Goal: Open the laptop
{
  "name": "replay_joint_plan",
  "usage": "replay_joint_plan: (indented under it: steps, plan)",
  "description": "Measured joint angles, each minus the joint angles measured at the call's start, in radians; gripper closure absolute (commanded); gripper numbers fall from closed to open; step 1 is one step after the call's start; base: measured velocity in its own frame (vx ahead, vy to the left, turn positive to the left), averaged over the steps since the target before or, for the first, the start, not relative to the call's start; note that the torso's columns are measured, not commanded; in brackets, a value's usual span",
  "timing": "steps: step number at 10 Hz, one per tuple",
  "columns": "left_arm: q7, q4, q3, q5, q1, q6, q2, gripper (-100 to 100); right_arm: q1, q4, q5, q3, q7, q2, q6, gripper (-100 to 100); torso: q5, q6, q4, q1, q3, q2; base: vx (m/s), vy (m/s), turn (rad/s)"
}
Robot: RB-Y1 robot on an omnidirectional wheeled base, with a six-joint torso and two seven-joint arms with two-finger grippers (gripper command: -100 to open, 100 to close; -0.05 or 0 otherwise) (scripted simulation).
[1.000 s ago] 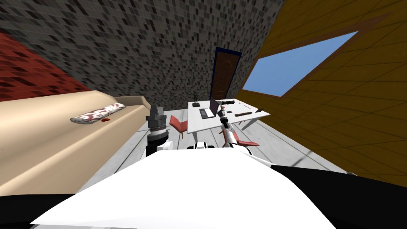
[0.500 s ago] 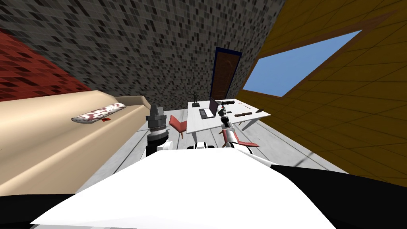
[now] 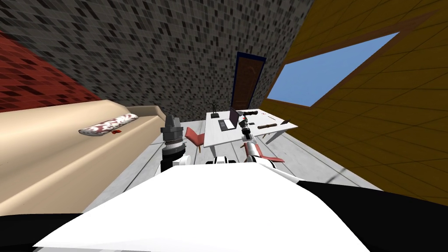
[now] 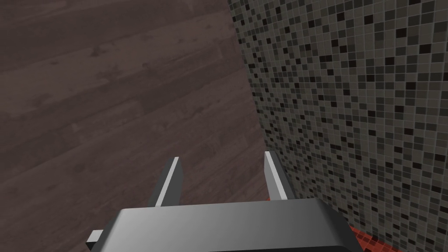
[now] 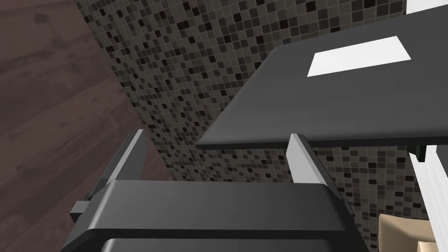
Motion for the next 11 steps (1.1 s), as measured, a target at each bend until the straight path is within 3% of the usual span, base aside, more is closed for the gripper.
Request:
replay_joint_plan:
  steps: [4,7,8,11]
  plan:
    - [0.0,0.0,0.0,0.0,0.0,0.0,0.0,0,-0.001,-0.011,-0.012,0.004,-0.037,0.077,0.017,-100,0.0,0.002,0.0,0.0,0.0,0.0,0.001,-0.007,0.009]
    - [0.0,0.0,0.0,0.0,0.0,0.0,0.0,0,-0.032,-0.01,-0.01,0.007,-0.043,0.072,0.048,-100,0.0,0.003,0.0,-0.002,0.0,-0.001,0.043,0.0,0.008]
    - [0.0,0.0,0.0,0.0,0.0,0.0,0.0,0,-0.034,-0.01,-0.009,0.007,-0.044,0.071,0.052,100,0.0,0.003,0.0,-0.002,0.001,0.002,-0.034,0.001,-0.003]
    - [0.0,0.0,0.0,0.0,0.0,0.0,0.0,0,-0.003,-0.02,0.002,0.009,-0.021,0.079,0.027,100,0.0,0.002,0.002,-0.001,0.002,0.002,-0.006,0.009,0.033]
